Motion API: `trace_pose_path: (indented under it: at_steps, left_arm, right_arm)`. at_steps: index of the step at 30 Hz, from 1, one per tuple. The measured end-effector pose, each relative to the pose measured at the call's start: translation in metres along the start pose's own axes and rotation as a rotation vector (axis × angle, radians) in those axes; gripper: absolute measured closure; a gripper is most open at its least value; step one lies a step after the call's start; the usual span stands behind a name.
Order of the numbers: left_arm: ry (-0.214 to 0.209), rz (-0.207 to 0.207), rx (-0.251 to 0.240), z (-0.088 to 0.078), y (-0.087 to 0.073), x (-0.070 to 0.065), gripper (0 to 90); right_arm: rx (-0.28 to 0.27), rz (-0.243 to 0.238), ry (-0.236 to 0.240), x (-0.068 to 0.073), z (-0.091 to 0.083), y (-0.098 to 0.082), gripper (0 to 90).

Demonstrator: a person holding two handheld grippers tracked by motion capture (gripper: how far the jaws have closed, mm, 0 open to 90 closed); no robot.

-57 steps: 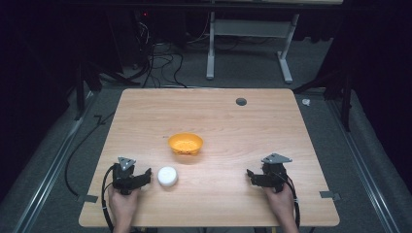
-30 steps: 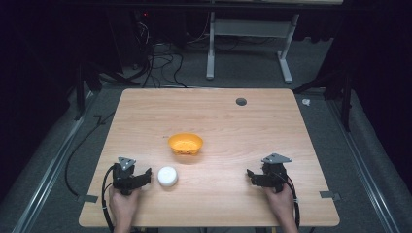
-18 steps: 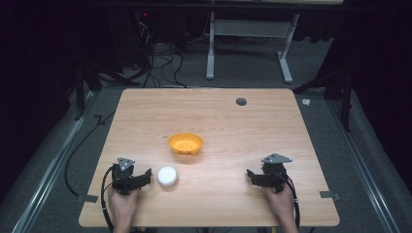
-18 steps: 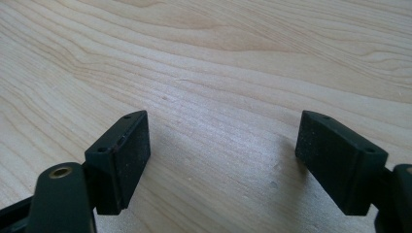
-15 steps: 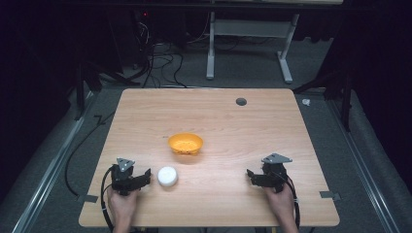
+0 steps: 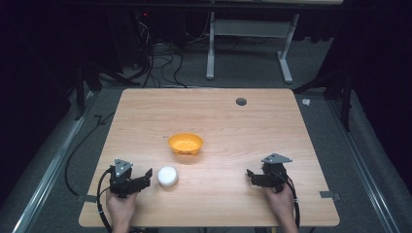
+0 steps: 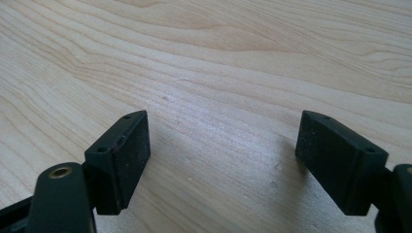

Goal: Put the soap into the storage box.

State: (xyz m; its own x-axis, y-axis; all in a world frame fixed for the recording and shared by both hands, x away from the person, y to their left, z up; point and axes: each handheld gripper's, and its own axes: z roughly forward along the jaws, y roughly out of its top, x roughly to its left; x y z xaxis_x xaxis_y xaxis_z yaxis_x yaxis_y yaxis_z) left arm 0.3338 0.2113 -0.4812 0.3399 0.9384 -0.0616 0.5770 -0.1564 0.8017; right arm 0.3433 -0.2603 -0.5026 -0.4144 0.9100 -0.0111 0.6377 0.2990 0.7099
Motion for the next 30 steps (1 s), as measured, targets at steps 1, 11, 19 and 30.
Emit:
trace_pose_path:
  at_steps: [1, 11, 19, 30]
  left_arm:
    - [-0.005, 0.004, 0.000, -0.001, 0.000, -0.001, 16.5]
    - [-0.064, 0.029, -0.016, -0.007, 0.001, -0.015, 17.5]
    - [-0.117, 0.044, -0.011, -0.007, 0.002, -0.026, 16.7]
    - [-0.160, 0.087, 0.022, 0.000, 0.002, -0.043, 15.6]
  right_arm:
    - [0.000, 0.000, 0.000, 0.000, 0.000, 0.000, 21.0]
    - [0.000, 0.000, 0.000, 0.000, 0.000, 0.000, 21.0]
    - [0.000, 0.000, 0.000, 0.000, 0.000, 0.000, 21.0]
    - [0.000, 0.000, 0.000, 0.000, 0.000, 0.000, 21.0]
